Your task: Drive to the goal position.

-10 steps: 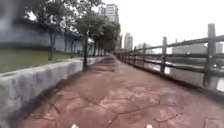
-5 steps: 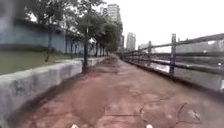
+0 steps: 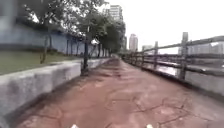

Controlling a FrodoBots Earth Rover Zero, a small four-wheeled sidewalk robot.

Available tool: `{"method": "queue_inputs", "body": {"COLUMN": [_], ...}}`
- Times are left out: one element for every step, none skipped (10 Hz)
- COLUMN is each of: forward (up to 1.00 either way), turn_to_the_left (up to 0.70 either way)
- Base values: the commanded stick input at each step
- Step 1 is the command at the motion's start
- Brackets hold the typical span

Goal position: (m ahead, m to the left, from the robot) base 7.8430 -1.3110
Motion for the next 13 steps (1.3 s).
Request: {"method": "queue_inputs", "body": {"forward": [0.85, 0.85, 0.85, 0.85, 0.85, 0.85, 0.85, 0.85, 0.85, 0.85, 0.85, 0.85, 0.85], "turn_to_the_left": [0.02, 0.02, 0.02, 0.02, 0.00, -0.08, -0.29, -0.31, -0.32, -0.32, -0.30, -0.19, -0.07]}}
